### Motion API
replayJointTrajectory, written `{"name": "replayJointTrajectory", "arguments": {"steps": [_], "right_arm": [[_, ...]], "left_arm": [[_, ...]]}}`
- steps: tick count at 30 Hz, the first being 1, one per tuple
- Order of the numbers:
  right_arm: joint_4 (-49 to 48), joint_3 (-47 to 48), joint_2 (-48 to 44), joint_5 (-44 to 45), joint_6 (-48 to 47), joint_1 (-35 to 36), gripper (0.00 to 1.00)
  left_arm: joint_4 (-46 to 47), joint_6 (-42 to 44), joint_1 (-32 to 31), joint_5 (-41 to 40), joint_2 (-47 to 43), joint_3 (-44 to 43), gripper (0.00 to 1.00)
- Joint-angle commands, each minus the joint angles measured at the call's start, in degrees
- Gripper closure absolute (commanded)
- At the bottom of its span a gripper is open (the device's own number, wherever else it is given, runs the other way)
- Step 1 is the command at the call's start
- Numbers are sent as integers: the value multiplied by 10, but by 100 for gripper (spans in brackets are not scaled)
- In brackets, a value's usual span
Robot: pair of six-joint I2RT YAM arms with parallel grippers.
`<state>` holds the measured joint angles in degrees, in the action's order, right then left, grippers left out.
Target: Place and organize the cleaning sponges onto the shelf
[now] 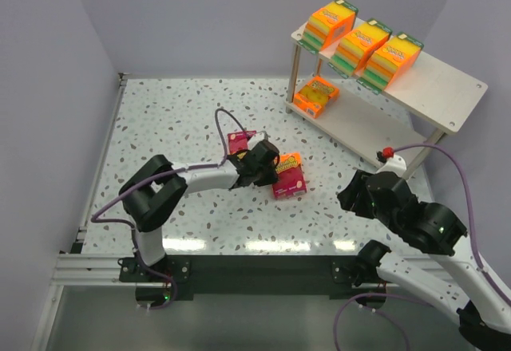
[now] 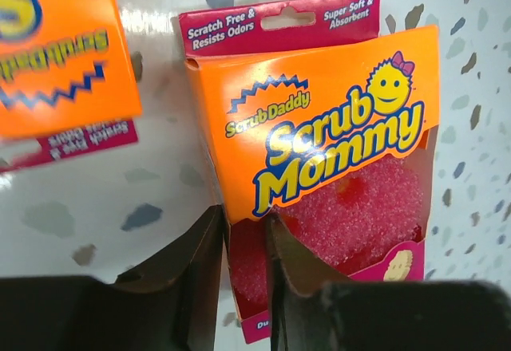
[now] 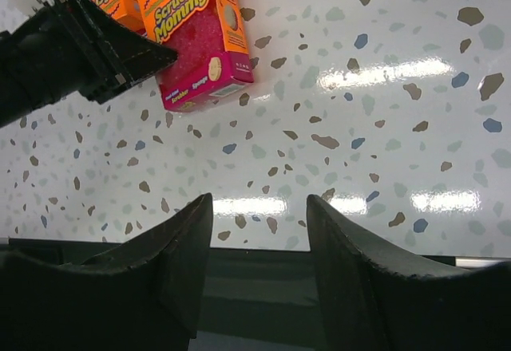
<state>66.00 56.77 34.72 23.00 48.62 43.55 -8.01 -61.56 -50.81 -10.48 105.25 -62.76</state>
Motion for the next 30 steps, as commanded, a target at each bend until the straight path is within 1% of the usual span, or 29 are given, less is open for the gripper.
{"name": "replayJointTrajectory", "arguments": {"steps": [1, 2, 3, 4, 5, 6, 7, 8, 9, 10, 11, 12, 13, 14, 16, 17, 19, 20, 21, 22, 25, 26, 27, 28, 29, 30], "right_arm": [[-3, -1, -9, 9, 11, 0, 46], [-3, -1, -11, 10, 12, 0, 46], [0, -1, -13, 11, 13, 0, 46], [0, -2, -13, 11, 14, 0, 46], [0, -2, -15, 11, 16, 0, 47], [0, -3, -16, 11, 17, 0, 47], [-1, -4, -17, 10, 17, 0, 47], [-1, -5, -17, 10, 19, 0, 47], [-2, -5, -18, 9, 19, 0, 47], [-3, -5, -18, 8, 20, 0, 47], [-2, -4, -16, 7, 20, 0, 47], [-2, -3, -16, 8, 19, 0, 47], [-2, -1, -17, 10, 19, 0, 47], [1, 0, -16, 11, 18, 0, 47], [5, 4, -16, 13, 18, 0, 47], [7, 5, -18, 13, 18, 0, 47], [10, 5, -18, 13, 19, 0, 46], [11, 5, -19, 13, 19, 0, 46], [12, 5, -19, 12, 19, 0, 45], [15, 5, -19, 13, 21, 0, 45], [17, 5, -19, 15, 22, 0, 44], [17, 4, -18, 16, 24, 0, 43], [15, 4, -17, 16, 25, 0, 43], [13, 3, -18, 16, 25, 0, 42], [12, 2, -16, 15, 25, 0, 42], [11, 2, -14, 15, 25, 0, 41]], "left_arm": [[4, 189, 25, 57, 1, -53, 80], [1, 256, 27, 96, 9, -67, 80], [-20, 321, 29, 120, 15, -101, 79], [-37, 321, 28, 132, 23, -122, 78], [-49, 381, 29, 166, 42, -142, 78], [-73, 407, 29, 178, 53, -190, 75], [-115, 455, 28, 186, 74, -214, 74], [-123, 478, 29, 214, 83, -232, 74], [-136, 499, 29, 223, 91, -267, 72], [-152, 519, 29, 223, 101, -287, 68], [-190, 554, 28, 215, 122, -307, 65], [-212, 569, 29, 204, 134, -349, 55], [-253, 581, 30, 189, 145, -369, 51], [-271, 602, 33, 166, 164, -386, 49], [-313, 613, 40, 158, 174, -419, 46], [-321, 646, 46, 160, 175, -424, 44], [-336, 660, 53, 165, 174, -424, 42], [-338, 660, 60, 149, 166, -423, 40], [-337, 649, 63, 137, 160, -417, 36], [-325, 636, 67, 135, 152, -412, 34], [-285, 504, 69, 83, 103, -388, 30], [-268, 408, 69, 81, 67, -374, 28], [-248, 353, 69, 84, 45, -326, 26], [-188, 248, 69, 92, -2, -290, 25], [-155, 194, 66, 102, -25, -252, 25], [-126, 141, 63, 102, -45, -179, 24]]}}
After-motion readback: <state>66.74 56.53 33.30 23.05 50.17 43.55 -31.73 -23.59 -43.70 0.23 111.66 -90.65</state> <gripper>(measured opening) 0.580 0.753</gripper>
